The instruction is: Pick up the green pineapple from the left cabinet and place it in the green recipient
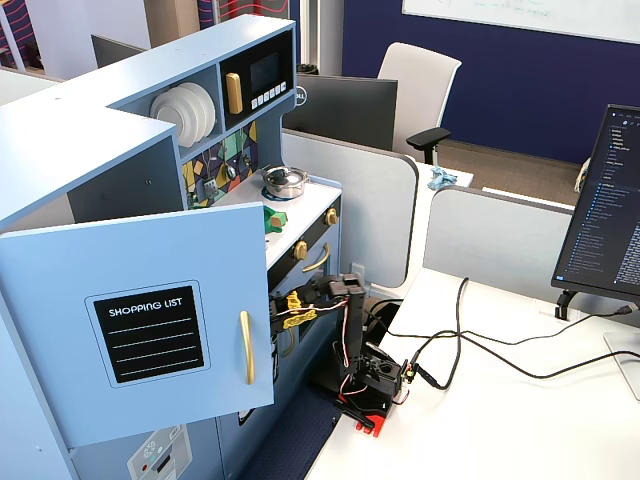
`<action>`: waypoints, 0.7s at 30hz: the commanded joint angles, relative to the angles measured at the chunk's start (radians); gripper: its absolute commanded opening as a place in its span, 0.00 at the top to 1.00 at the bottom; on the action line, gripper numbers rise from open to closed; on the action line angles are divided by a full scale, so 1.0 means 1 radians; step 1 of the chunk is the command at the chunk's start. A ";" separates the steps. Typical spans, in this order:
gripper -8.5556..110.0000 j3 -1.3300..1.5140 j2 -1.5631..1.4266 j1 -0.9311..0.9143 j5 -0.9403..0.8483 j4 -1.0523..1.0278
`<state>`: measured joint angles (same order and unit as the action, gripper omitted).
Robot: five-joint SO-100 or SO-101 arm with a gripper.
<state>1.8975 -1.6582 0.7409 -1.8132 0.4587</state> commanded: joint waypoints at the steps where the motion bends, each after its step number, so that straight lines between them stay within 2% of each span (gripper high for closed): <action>1: 0.93 0.133 -0.278 0.069 -0.193 0.006; 5: 0.93 0.354 -0.620 0.121 -0.324 -0.075; 9: 0.93 0.480 -0.974 0.072 -0.362 -0.313; 16: 0.93 0.463 -1.385 -0.299 -0.252 -0.873; 19: 0.93 0.365 -1.390 -0.482 -0.184 -1.080; 21: 0.93 0.308 -1.330 -0.568 -0.133 -1.104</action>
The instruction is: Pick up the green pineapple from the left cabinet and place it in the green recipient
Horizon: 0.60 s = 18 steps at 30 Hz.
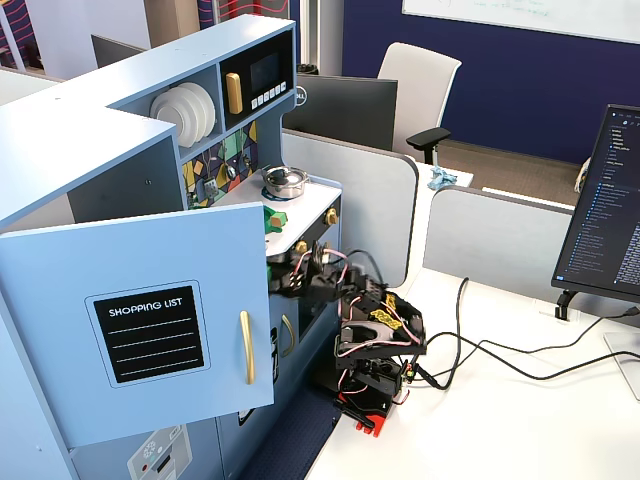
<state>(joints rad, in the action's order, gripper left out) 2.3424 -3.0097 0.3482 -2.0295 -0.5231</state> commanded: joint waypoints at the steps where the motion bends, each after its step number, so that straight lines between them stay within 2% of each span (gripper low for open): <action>1: 0.93 -0.160 0.058 -0.202 0.114 -0.098; 8: 0.93 -0.351 0.393 -0.316 0.253 0.150; 14: 0.93 -0.672 0.739 -0.396 0.362 0.261; 18: 0.93 -0.930 0.956 -0.423 0.399 0.245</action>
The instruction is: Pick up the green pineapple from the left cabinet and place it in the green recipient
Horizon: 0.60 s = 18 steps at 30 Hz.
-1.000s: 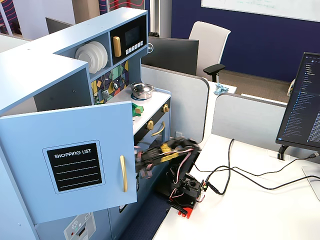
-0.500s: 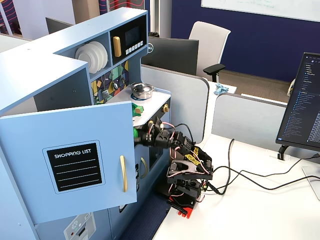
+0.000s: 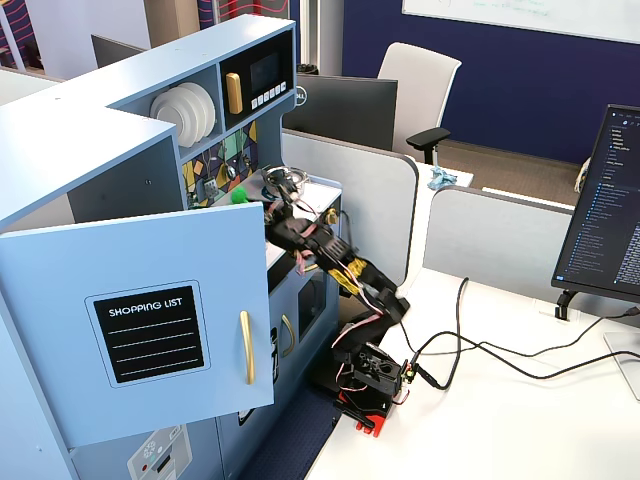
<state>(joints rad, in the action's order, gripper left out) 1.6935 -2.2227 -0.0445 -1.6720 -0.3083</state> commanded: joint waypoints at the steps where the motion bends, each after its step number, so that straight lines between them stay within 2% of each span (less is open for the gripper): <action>1: 0.93 -0.344 0.216 -0.031 0.043 0.018; 7: 0.93 -0.566 0.434 -0.018 0.005 0.029; 14: 0.92 -0.583 0.515 -0.009 -0.003 0.012; 18: 0.73 -0.558 0.514 -0.015 0.054 -0.003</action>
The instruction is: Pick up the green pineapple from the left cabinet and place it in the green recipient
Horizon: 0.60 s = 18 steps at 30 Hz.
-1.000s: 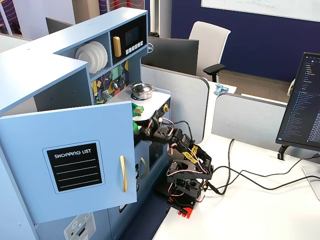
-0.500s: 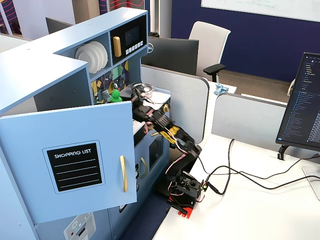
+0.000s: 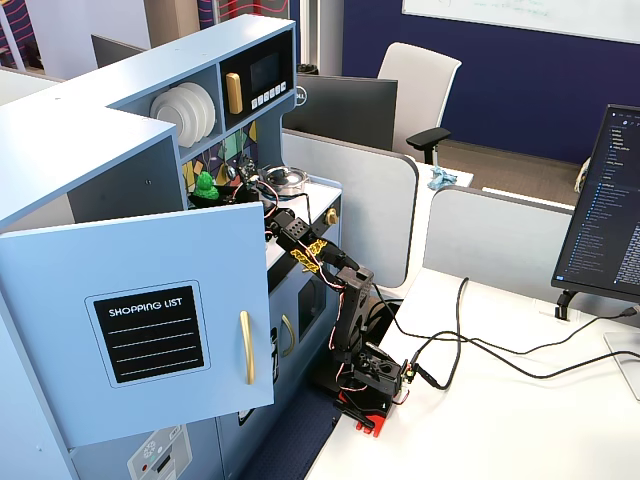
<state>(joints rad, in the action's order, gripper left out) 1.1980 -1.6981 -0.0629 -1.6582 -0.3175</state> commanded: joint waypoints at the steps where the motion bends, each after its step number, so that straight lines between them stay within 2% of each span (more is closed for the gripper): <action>1: 0.69 -0.038 -0.014 0.003 0.051 0.035; 6: 0.63 -0.002 -0.025 -0.002 0.083 0.074; 14: 0.64 -0.003 -0.032 -0.002 0.061 0.074; 18: 0.66 0.100 -0.169 0.006 0.023 0.061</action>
<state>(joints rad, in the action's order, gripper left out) 1.2441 -1.7181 -0.0629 -1.6015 -0.2777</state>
